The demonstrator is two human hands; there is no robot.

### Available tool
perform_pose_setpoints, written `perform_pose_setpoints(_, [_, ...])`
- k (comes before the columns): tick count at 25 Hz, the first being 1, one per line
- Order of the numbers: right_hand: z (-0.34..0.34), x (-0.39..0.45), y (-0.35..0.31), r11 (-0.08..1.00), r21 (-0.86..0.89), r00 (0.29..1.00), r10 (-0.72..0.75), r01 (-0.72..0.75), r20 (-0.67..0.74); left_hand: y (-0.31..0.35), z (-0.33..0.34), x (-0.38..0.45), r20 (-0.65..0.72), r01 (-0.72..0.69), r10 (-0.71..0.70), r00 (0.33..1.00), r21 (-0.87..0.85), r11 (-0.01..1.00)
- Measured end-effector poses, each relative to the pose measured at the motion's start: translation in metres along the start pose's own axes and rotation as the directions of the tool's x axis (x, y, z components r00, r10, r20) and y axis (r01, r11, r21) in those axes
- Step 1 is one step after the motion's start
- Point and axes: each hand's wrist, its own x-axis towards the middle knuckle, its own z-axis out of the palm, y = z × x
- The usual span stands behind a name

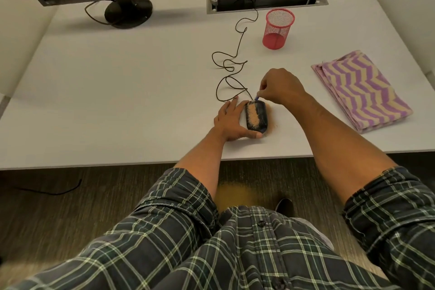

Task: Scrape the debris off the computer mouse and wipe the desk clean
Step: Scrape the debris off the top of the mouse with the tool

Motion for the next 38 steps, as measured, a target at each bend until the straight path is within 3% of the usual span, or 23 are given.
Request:
perform_pose_setpoints(16, [-0.019, 0.003, -0.021, 0.962, -0.199, 0.979, -0.169, 0.189, 0.116, -0.001, 0.001, 0.002, -0.007, -0.009, 0.009, 1.000, 0.010, 1.000])
perform_pose_setpoints(22, [-0.019, 0.002, -0.018, 0.970, -0.170, 0.981, -0.156, 0.175, 0.118, 0.001, -0.001, 0.000, -0.003, -0.017, 0.017, 1.000, 0.019, 1.000])
perform_pose_setpoints(28, [-0.015, 0.000, -0.018, 0.984, -0.034, 0.981, -0.169, 0.173, 0.096, 0.002, -0.003, -0.001, 0.009, -0.001, 0.001, 1.000, 0.027, 1.000])
perform_pose_setpoints(38, [-0.003, -0.004, -0.012, 0.995, -0.007, 0.994, -0.102, 0.102, 0.027, 0.003, -0.003, -0.002, 0.008, -0.003, 0.003, 1.000, 0.030, 1.000])
